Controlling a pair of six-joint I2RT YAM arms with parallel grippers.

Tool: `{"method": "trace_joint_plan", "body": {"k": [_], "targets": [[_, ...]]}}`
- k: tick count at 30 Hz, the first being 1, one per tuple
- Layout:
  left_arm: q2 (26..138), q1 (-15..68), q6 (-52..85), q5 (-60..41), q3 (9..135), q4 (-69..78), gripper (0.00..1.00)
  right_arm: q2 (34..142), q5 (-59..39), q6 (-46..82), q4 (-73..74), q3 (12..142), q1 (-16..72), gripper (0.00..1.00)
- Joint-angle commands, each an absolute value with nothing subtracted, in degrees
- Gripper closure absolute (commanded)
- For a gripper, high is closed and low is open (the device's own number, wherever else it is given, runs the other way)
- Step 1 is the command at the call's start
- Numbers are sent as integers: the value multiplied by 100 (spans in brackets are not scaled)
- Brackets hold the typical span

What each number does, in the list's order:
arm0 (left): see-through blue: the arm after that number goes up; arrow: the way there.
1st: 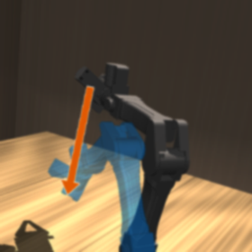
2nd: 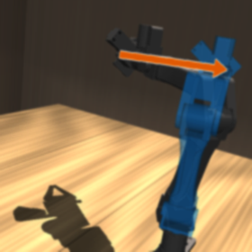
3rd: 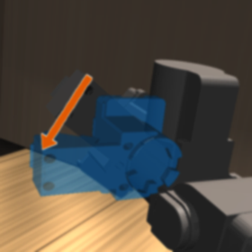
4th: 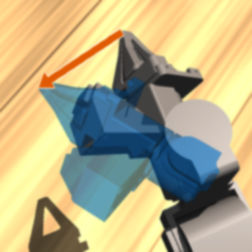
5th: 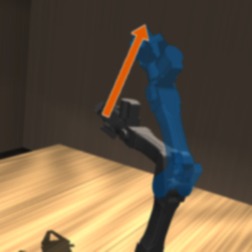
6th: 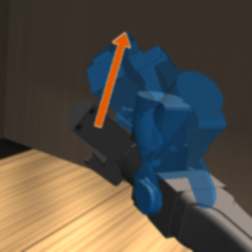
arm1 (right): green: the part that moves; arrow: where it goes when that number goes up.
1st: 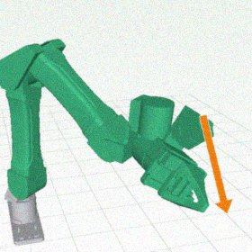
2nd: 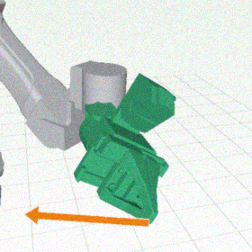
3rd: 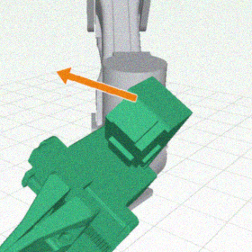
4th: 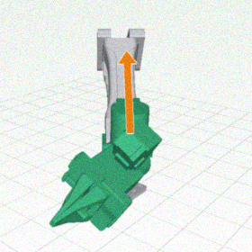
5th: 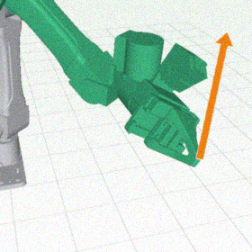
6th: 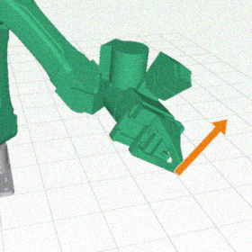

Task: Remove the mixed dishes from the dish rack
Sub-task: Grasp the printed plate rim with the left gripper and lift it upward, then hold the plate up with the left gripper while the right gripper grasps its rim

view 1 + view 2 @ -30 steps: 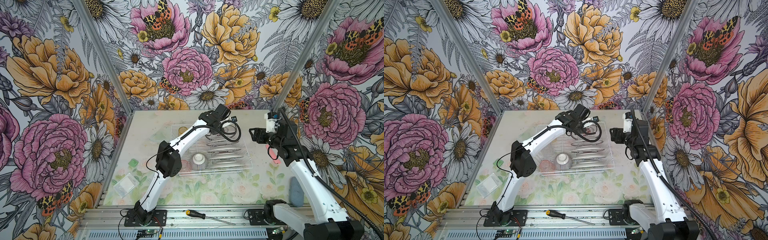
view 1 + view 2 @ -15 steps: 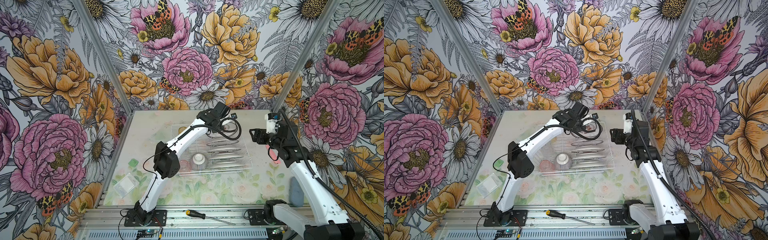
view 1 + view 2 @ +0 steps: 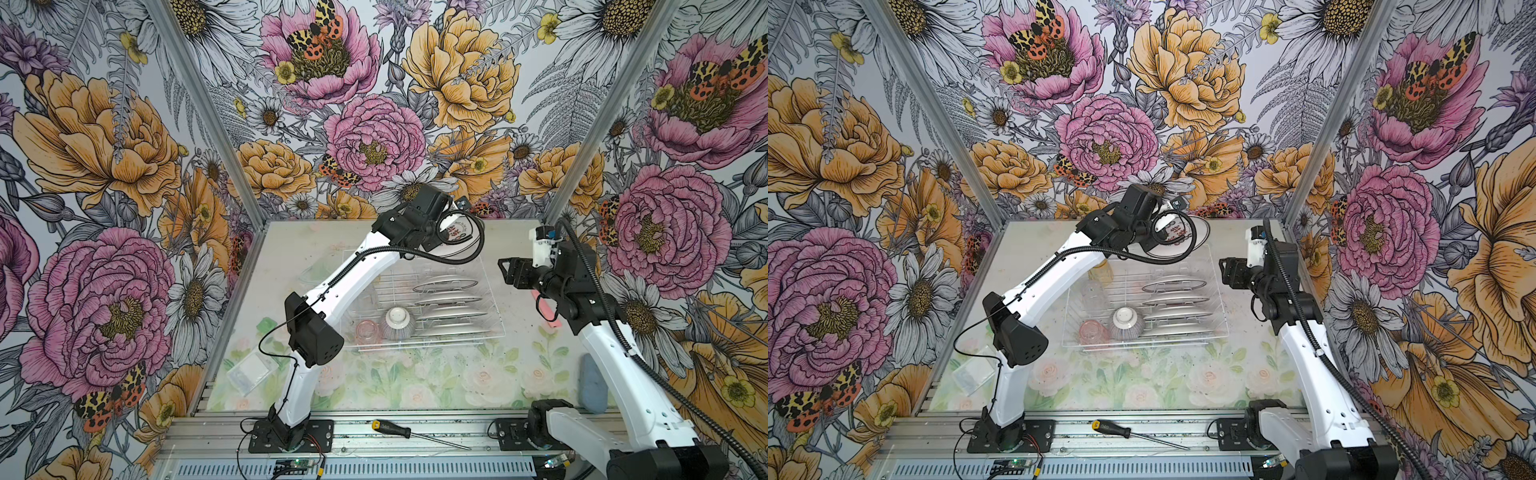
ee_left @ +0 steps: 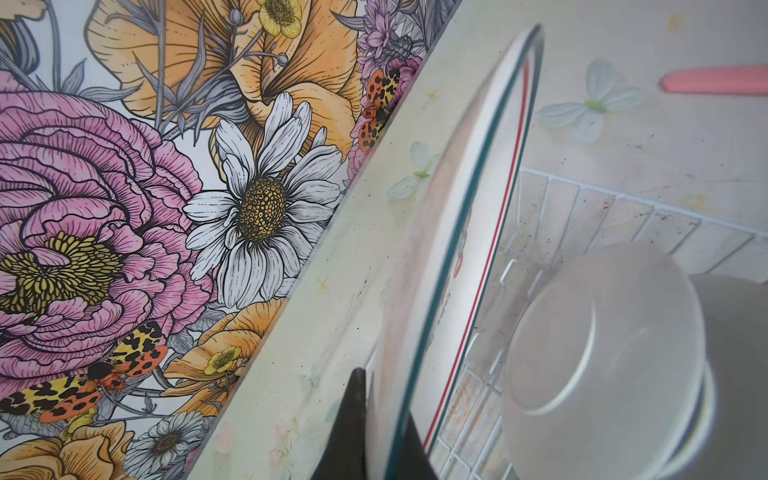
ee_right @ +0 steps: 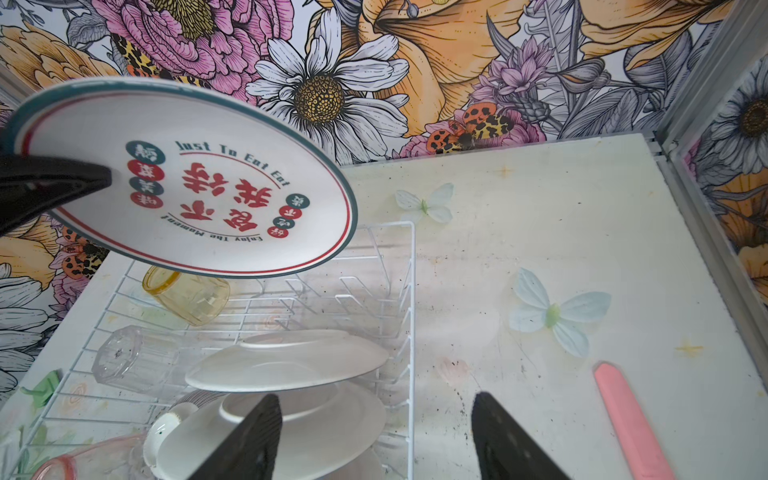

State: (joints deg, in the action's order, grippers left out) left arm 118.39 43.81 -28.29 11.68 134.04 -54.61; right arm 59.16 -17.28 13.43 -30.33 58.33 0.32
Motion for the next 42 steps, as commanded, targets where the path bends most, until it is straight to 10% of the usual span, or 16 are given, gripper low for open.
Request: {"method": "trace_joint_plan", "body": {"k": [1, 14, 30, 42], "targets": [[11305, 4099, -1986, 187, 13610, -5101, 100, 5837, -2588, 1583, -2595, 5754, -123, 28], [11087, 3411, -129, -2742, 13316, -5074, 100, 5966, -4944, 2766, -765, 5301, -416, 37], [11494, 3375, 487, -3949, 13289, -4821, 100, 6378, -5550, 5059, 2592, 4661, -648, 45], [11596, 3427, 545, -4078, 13221, -4772, 100, 6620, -5660, 5748, 3275, 4605, -800, 93]]}}
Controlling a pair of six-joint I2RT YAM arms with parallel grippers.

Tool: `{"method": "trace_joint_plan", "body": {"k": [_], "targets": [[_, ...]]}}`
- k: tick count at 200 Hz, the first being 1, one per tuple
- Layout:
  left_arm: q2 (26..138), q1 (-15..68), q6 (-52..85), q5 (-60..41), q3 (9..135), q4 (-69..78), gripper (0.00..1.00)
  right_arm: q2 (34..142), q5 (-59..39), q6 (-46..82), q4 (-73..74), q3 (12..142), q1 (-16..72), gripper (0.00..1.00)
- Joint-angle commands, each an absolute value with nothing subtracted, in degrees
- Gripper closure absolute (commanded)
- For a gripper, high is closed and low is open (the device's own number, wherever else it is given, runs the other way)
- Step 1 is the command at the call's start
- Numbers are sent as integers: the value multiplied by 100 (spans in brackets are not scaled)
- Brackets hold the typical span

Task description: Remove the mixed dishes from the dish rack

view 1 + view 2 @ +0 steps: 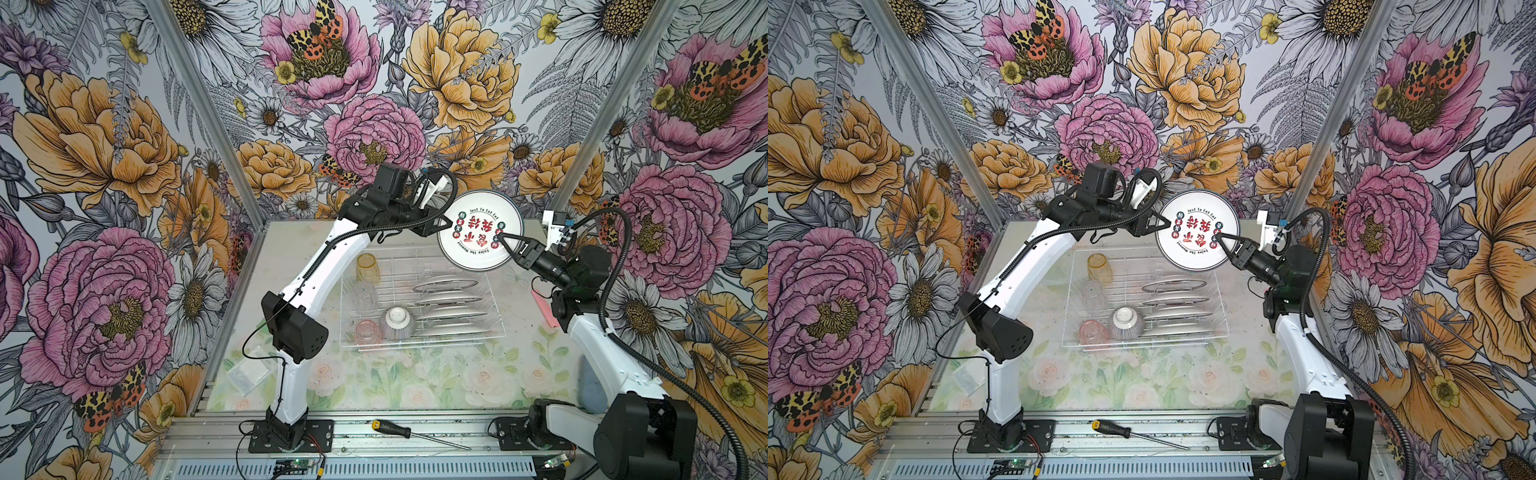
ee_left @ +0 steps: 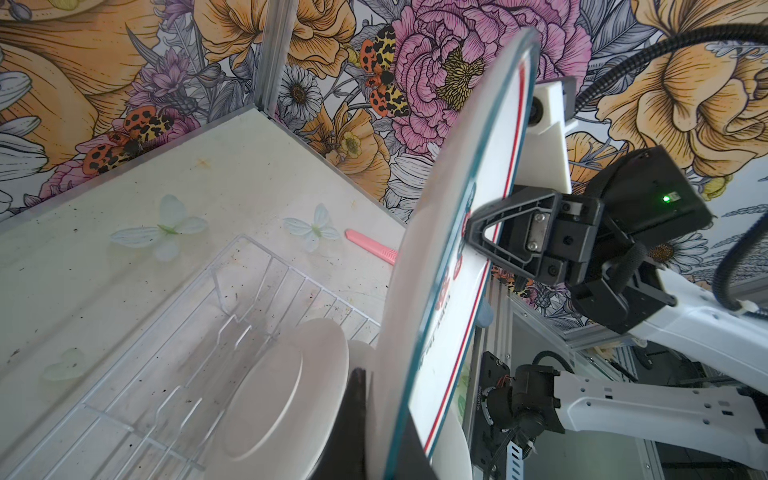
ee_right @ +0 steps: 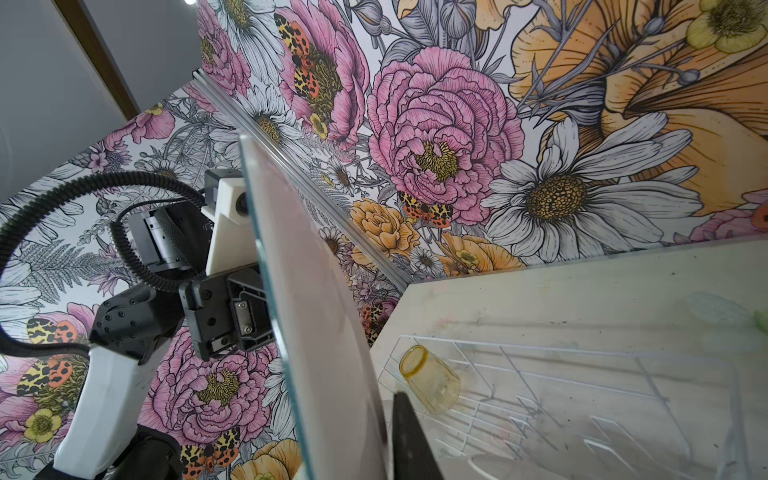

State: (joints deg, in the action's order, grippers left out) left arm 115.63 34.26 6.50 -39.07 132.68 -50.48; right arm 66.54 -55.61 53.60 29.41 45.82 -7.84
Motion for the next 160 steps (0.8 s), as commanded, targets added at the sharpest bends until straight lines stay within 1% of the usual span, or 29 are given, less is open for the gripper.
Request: {"method": "trace_joint_plan", "body": {"k": [1, 8, 31, 44, 50, 57, 84, 109, 120, 122, 136, 145, 160], "targets": [[11598, 3430, 537, -4086, 13206, -4766, 100, 6601, -5663, 5748, 3235, 4605, -820, 97], [11589, 3426, 534, -4076, 13179, -4768, 100, 6584, -5663, 5747, 3194, 4608, -841, 100], [11555, 3445, 521, -4033, 13091, -4773, 100, 6516, -5613, 5748, 3070, 4615, -935, 100], [11501, 3474, 463, -3949, 12992, -4773, 93, 6448, -5519, 5757, 3013, 4606, -1028, 100], [11460, 3489, 425, -3881, 12923, -4775, 83, 6411, -5472, 5763, 2977, 4601, -1087, 100], [11399, 3516, 374, -3799, 12827, -4771, 78, 6365, -5401, 5763, 2918, 4588, -1212, 100], [11081, 3601, 146, -3458, 12357, -4764, 73, 6225, -5123, 5722, 2407, 4578, -1896, 100], [10655, 3587, 51, -3127, 11767, -4627, 73, 6247, -4866, 5419, 1499, 4647, -2589, 100], [10488, 3573, 30, -2849, 11461, -4496, 73, 6283, -4638, 4934, 705, 4781, -2786, 100], [10315, 3569, 23, -2778, 11408, -4473, 73, 6284, -4581, 4839, 585, 4808, -2815, 100], [9960, 3553, 10, -2308, 10979, -4292, 74, 6301, -4060, 4070, -428, 4976, -2936, 100], [9767, 3527, 33, -2076, 10708, -4137, 75, 6334, -3786, 3808, -710, 4970, -2997, 100], [9431, 3483, 94, -1734, 10219, -3801, 74, 6504, -3615, 3653, -857, 4877, -3089, 100]]}}
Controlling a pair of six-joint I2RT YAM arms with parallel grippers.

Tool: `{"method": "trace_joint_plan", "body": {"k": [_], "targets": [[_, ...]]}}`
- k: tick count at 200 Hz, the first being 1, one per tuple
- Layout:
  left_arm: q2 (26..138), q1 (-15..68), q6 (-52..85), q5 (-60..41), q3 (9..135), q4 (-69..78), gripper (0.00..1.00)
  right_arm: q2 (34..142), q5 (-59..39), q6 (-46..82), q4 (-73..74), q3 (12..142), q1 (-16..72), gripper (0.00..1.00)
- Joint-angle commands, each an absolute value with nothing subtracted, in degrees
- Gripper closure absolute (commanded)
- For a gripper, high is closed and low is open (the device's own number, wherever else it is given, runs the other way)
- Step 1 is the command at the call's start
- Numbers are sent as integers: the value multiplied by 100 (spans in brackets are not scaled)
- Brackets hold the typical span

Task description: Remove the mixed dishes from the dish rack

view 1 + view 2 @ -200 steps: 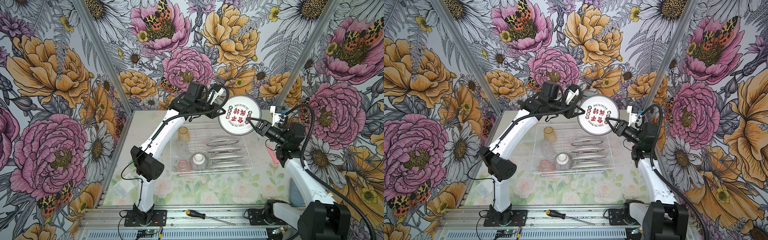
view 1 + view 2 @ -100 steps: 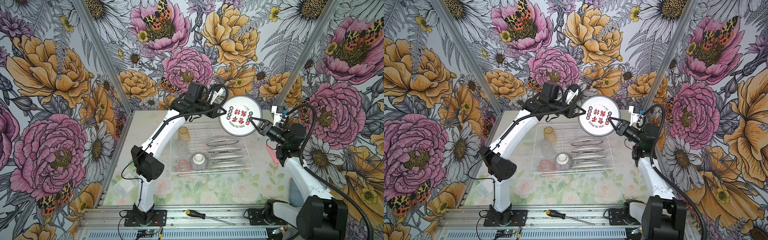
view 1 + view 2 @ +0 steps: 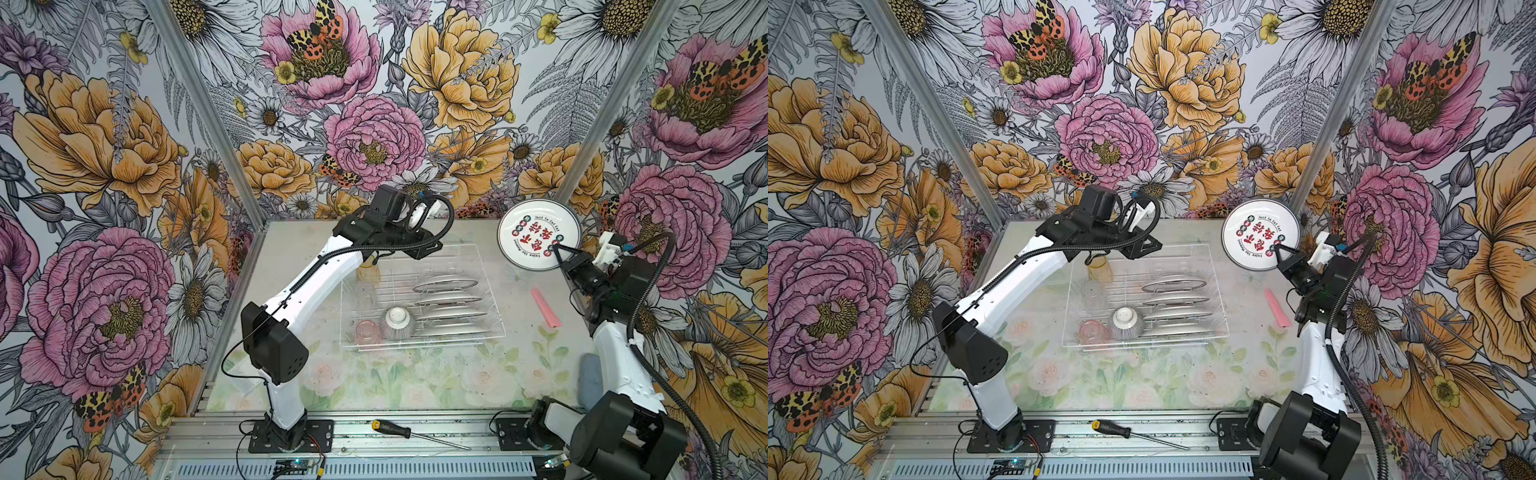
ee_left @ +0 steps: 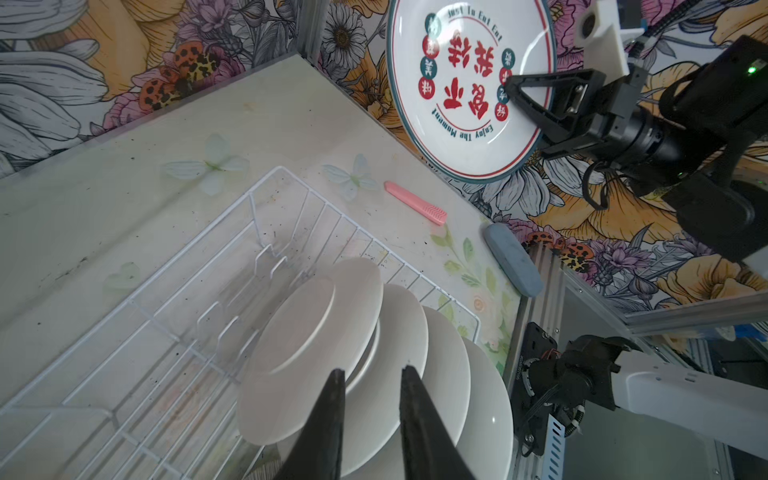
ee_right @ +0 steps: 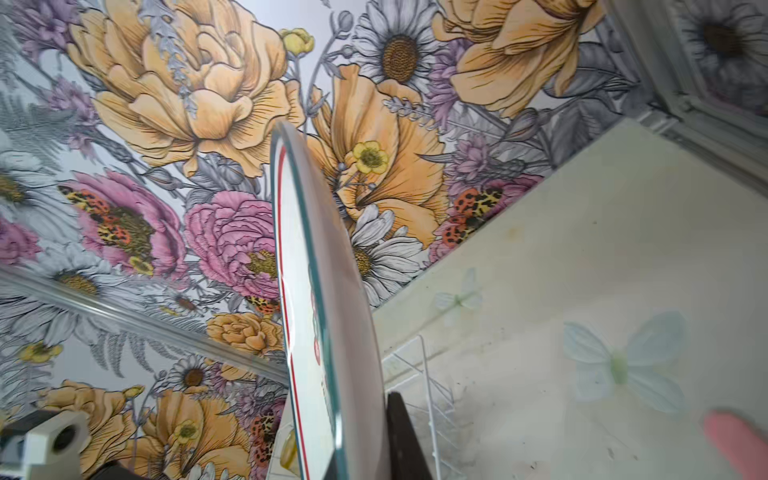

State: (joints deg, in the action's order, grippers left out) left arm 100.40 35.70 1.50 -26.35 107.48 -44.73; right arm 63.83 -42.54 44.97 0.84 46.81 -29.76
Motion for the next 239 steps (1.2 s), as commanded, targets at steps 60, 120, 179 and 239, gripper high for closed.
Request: {"method": "trace_joint_plan", "body": {"k": [60, 120, 179, 239], "targets": [[8713, 3312, 138, -1002, 9304, -3314, 69, 7740, -3517, 3328, -939, 4659, -3089, 100], [8748, 3278, 167, -1011, 9236, -3315, 69, 8715, -3749, 3212, -882, 4863, -2832, 100], [8853, 3270, 141, -1068, 9301, -3318, 69, 9527, -3871, 3515, -351, 5071, -2564, 100], [8849, 3215, 140, -1101, 9277, -3313, 68, 10105, -4166, 3858, 228, 5036, -2431, 100]]}}
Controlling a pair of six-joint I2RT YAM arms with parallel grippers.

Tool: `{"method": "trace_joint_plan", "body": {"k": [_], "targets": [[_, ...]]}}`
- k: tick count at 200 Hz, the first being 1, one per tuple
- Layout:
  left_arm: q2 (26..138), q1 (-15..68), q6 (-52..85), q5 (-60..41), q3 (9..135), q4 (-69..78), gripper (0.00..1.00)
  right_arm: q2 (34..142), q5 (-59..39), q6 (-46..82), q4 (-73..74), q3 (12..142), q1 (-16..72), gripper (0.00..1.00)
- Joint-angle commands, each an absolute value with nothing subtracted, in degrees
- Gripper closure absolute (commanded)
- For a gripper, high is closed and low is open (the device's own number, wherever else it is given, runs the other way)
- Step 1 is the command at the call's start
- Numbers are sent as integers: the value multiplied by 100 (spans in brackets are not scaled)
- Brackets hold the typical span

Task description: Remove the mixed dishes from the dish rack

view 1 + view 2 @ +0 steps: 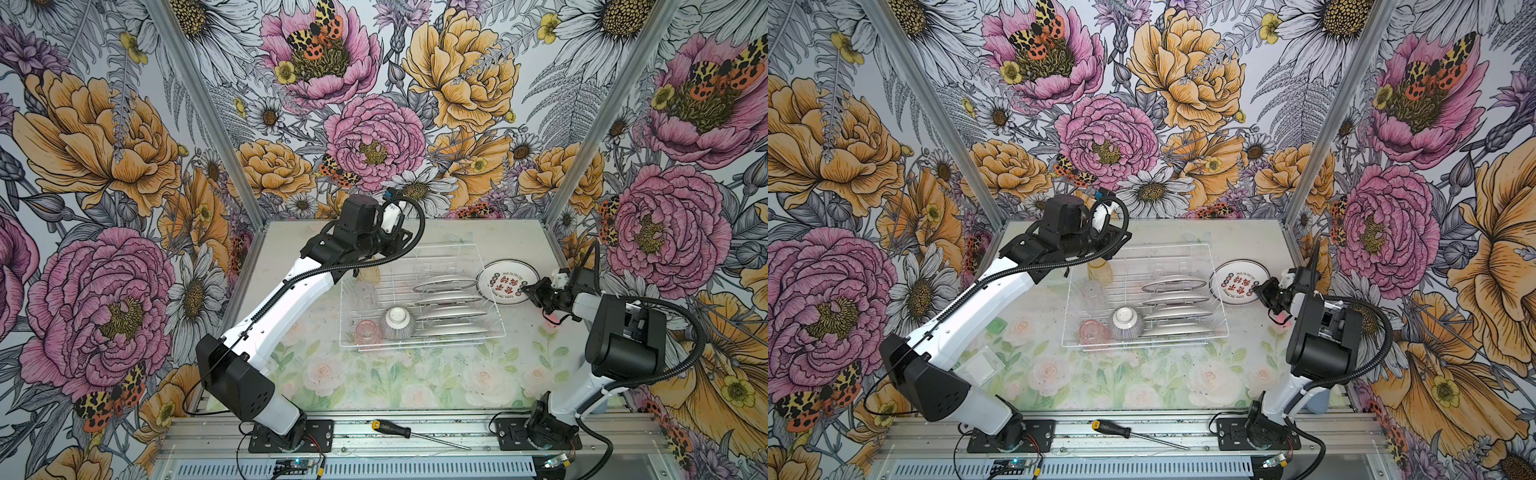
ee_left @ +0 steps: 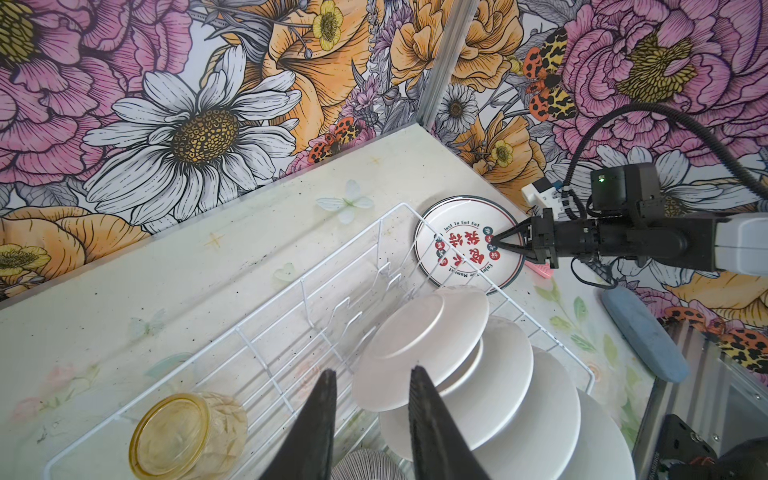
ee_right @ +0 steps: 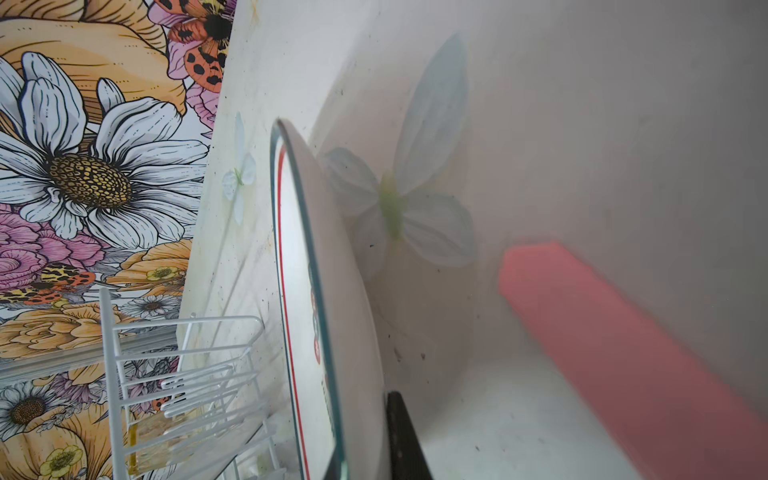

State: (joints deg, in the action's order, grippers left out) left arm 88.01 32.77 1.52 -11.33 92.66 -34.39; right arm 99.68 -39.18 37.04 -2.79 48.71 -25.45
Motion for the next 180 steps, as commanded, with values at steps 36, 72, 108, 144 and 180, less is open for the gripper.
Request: {"method": "trace_joint_plan", "body": {"k": [36, 72, 108, 144, 180], "targets": [[8886, 3185, 150, -1161, 9291, -3313, 68, 10255, -4071, 3773, 97, 5043, -2390, 92], [8919, 3180, 160, -1195, 9290, -3313, 68, 10314, -3917, 3586, -195, 5003, -2381, 78], [8900, 3172, 149, -1222, 9257, -3314, 68, 10266, -3805, 3493, -357, 4869, -2382, 64], [8814, 3146, 136, -1229, 9143, -3314, 68, 10153, -3652, 3337, -589, 4785, -2382, 59], [8713, 3088, 127, -1230, 8981, -3287, 68, 9990, -3369, 3133, -903, 4740, -2382, 52]]}}
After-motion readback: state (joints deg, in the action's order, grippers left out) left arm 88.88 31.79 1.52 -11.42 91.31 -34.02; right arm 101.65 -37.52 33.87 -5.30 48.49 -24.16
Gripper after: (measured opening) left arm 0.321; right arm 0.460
